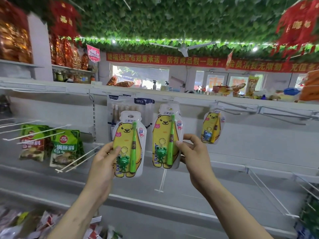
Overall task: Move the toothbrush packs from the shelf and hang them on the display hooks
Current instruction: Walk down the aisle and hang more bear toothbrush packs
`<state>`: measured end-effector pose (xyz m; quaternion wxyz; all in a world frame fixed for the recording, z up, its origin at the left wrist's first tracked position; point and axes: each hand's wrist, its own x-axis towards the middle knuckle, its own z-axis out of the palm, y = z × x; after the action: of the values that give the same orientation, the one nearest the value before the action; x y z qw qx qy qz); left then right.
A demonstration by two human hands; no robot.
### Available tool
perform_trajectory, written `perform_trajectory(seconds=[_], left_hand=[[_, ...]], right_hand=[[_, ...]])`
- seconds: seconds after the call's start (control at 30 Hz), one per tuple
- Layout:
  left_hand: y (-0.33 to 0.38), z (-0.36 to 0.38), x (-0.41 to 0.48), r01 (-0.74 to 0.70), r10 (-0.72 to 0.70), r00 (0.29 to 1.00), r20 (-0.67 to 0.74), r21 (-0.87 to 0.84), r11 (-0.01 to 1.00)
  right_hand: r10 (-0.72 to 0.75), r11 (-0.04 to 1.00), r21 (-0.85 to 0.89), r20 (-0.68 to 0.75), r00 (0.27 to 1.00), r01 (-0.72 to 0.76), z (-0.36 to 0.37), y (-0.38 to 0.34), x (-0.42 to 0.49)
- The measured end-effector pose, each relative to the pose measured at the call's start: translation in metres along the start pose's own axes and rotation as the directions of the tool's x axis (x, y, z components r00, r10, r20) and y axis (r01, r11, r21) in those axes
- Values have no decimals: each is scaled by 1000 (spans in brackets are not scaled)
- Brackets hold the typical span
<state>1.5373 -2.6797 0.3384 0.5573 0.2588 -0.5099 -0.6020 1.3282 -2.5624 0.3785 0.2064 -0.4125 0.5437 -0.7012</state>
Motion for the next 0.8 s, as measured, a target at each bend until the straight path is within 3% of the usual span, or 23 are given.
perform_trajectory(seconds=[0.5,0.8], left_hand=[[-21,10,19,-5,4,1000,-28,-29,1000],[-21,4,49,14,-8,997,78,-70,997]], right_hand=[[-48,999,0,9,999,49,11,13,8],[-76,997,5,-54,996,77,25,9,0]])
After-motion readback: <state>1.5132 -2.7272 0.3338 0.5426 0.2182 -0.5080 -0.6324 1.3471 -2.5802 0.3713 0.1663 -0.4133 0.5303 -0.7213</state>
